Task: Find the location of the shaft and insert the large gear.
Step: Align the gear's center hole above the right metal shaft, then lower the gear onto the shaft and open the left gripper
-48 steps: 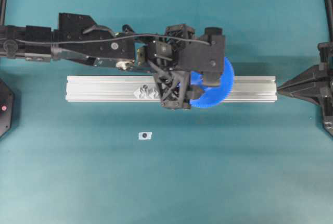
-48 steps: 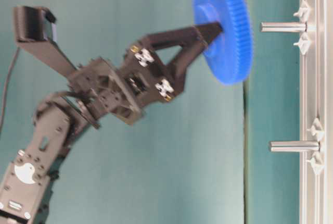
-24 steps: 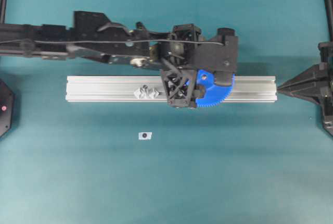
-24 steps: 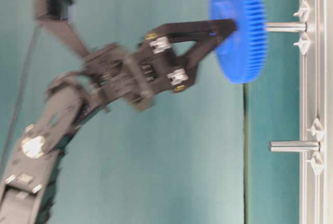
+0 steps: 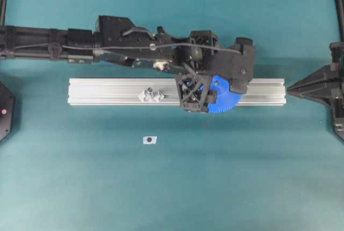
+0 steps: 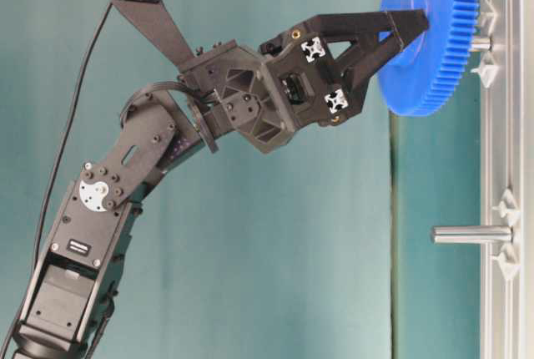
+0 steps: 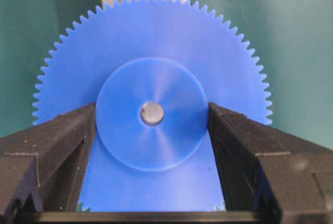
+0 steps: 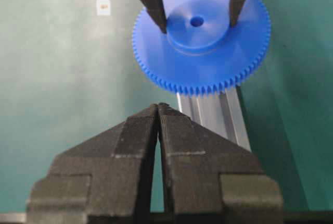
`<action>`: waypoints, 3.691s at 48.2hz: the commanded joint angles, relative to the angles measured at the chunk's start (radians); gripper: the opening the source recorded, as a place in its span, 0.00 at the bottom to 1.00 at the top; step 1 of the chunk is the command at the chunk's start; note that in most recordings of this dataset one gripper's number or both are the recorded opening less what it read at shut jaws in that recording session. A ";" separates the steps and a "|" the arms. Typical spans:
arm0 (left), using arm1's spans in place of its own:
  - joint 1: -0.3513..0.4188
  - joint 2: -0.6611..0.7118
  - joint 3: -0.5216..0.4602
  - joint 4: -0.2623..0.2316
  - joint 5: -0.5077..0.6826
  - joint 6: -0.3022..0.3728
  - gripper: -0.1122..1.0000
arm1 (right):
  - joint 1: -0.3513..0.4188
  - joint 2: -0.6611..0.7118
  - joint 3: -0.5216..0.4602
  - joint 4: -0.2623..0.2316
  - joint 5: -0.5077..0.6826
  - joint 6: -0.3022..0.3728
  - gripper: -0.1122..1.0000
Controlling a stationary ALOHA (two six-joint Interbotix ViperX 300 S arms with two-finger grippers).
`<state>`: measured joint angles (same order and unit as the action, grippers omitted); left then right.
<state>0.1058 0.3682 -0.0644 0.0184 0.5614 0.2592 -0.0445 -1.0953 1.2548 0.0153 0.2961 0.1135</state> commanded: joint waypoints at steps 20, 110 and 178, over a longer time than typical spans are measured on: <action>0.044 -0.023 -0.018 0.003 0.110 0.034 0.76 | -0.003 0.002 -0.006 -0.002 -0.009 0.009 0.19; 0.049 -0.009 -0.089 0.005 0.229 0.040 0.88 | -0.003 -0.006 -0.005 0.000 -0.006 0.009 0.19; 0.043 0.018 -0.149 0.008 0.244 -0.002 0.85 | -0.003 -0.017 -0.003 0.000 -0.003 0.011 0.19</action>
<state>0.1319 0.4280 -0.1979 0.0215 0.8038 0.2592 -0.0460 -1.1183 1.2625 0.0153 0.2976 0.1135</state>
